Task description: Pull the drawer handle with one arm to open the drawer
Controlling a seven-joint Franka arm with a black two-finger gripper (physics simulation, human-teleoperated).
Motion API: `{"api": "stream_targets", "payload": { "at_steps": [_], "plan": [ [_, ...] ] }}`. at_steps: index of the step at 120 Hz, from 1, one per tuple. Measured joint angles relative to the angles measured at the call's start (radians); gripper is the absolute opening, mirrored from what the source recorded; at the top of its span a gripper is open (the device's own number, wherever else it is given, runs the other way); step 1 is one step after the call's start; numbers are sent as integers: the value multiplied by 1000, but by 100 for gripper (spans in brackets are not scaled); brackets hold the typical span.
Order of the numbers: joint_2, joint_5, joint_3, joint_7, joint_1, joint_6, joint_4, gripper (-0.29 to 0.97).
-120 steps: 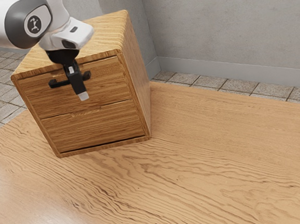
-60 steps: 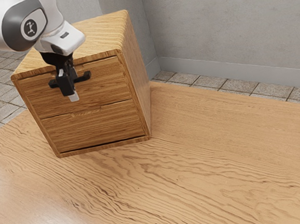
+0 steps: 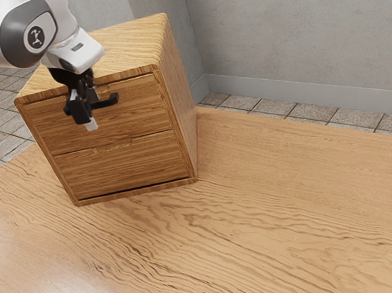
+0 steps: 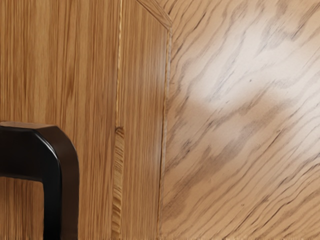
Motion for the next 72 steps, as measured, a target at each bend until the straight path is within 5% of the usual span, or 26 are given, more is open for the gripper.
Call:
{"api": "stream_targets", "payload": {
  "at_steps": [72],
  "plan": [
    [1,43,4,47,-1,25,-5,41]
  ]
}}
